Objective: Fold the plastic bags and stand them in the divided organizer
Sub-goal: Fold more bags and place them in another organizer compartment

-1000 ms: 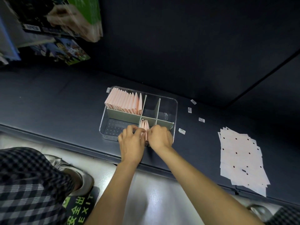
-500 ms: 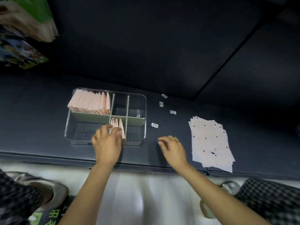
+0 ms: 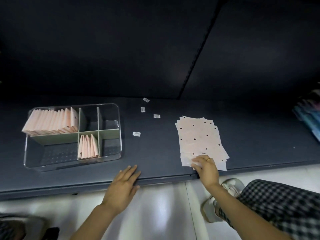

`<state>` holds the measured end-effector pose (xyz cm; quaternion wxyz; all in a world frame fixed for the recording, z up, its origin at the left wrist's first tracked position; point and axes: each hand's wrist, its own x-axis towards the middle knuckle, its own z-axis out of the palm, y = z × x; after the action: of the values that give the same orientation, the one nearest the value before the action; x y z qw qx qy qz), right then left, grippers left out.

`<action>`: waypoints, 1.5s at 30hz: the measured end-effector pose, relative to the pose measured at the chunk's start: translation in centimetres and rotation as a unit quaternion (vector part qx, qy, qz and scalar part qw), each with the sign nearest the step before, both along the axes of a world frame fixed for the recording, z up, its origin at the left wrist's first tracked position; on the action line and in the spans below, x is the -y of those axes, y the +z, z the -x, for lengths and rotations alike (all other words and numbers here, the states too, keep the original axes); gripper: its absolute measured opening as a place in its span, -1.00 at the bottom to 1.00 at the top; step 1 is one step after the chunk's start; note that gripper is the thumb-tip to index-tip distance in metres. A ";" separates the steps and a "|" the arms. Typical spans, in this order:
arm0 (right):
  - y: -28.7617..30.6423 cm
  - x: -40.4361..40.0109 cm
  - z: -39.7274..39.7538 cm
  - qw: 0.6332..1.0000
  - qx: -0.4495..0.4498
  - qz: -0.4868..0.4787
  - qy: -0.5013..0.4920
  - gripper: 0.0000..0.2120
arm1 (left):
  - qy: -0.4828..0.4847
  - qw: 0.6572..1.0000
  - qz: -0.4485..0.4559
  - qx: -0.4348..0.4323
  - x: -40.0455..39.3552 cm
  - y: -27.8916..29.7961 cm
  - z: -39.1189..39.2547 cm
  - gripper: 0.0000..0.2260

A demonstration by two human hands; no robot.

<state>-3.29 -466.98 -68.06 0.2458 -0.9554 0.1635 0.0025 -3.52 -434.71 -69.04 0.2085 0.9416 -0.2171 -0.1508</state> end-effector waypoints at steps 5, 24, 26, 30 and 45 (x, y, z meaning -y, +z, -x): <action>0.3 0.2 -1.0 0.991 0.016 -0.127 -0.042 -0.95 | -0.008 0.999 -0.033 -0.012 0.2 -0.5 -0.3 -0.47; 4.0 -6.6 -2.7 0.975 -0.043 0.095 0.194 -0.75 | 0.056 0.988 0.143 0.010 3.6 3.0 -0.9 -0.44; 4.5 -9.8 -2.0 0.963 -0.087 0.049 0.250 -0.78 | 0.039 0.987 0.156 0.003 4.3 3.4 -1.0 -0.38; 5.2 -13.5 -0.7 0.949 -0.140 -0.033 0.280 -0.72 | 0.063 0.981 0.174 -0.058 3.8 3.5 -1.0 -0.61; 4.7 -4.2 -2.9 0.828 -0.185 -0.517 0.112 -0.60 | 0.351 0.834 0.346 -0.249 1.8 2.4 -1.1 -0.90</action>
<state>-0.38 -462.77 -63.41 0.6669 -0.6821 0.0727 0.2909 -2.45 -436.46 -66.66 0.6063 0.7516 0.1494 -0.2125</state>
